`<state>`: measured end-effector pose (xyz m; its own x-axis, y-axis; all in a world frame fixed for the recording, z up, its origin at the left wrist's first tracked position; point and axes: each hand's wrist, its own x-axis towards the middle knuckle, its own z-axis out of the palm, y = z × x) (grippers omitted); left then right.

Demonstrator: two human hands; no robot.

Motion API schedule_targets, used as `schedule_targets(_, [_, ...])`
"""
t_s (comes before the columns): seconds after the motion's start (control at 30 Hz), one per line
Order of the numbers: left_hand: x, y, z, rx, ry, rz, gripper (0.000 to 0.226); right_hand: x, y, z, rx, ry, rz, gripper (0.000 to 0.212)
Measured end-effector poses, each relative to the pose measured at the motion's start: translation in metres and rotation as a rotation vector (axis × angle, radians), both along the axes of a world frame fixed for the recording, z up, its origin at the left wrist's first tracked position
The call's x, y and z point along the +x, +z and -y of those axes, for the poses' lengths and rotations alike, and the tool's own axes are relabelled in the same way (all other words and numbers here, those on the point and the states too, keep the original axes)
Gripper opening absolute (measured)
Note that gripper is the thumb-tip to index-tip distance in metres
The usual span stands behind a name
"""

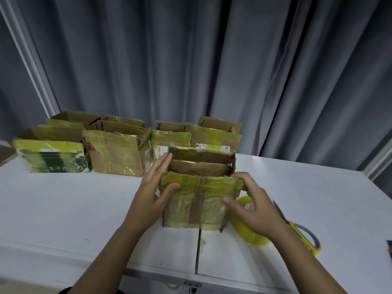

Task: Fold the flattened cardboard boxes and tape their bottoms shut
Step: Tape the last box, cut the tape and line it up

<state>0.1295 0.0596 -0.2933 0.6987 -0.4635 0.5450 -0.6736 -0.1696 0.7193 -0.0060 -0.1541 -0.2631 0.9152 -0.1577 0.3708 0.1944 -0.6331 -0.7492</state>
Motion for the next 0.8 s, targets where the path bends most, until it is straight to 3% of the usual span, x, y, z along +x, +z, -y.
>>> schedule_targets(0.1, [-0.001,0.002,0.000,-0.003,-0.008,-0.006,0.059,0.003,0.013,0.003,0.256,-0.076,0.328,0.026])
schedule_targets(0.17, [-0.001,0.002,-0.002,0.000,-0.008,-0.003,0.057,0.012,0.023,0.012,0.309,-0.219,0.401,0.013])
schedule_targets(0.33, [0.001,0.006,-0.005,-0.065,-0.043,-0.073,0.059,0.039,0.037,0.033,0.315,-0.007,-0.094,0.033])
schedule_targets(0.4, [0.001,0.009,-0.005,-0.078,0.050,-0.020,0.062,0.044,0.035,0.033,0.256,-0.017,-0.060,0.029])
schedule_targets(0.5, [0.001,0.013,-0.001,0.061,0.251,0.314,0.071,0.042,0.030,0.023,0.097,-0.066,0.054,0.027])
schedule_targets(0.57, [-0.004,0.015,0.003,0.182,0.235,0.492,0.077,0.040,0.027,0.014,0.007,-0.033,0.048,0.023])
schedule_targets(0.63, [-0.016,0.018,0.007,0.252,0.093,0.456,0.067,0.037,0.027,0.009,-0.152,-0.028,0.010,0.025])
schedule_targets(0.7, [-0.030,0.023,0.008,0.212,-0.061,0.307,0.045,0.034,0.032,0.009,-0.307,-0.037,-0.016,0.041])
schedule_targets(0.77, [-0.033,0.027,0.005,0.181,-0.011,0.255,0.028,0.030,0.037,0.013,-0.343,-0.044,-0.053,0.051])
schedule_targets(0.8, [-0.031,0.029,0.002,0.172,0.071,0.255,0.040,0.028,0.039,0.017,-0.317,-0.044,-0.071,0.052])
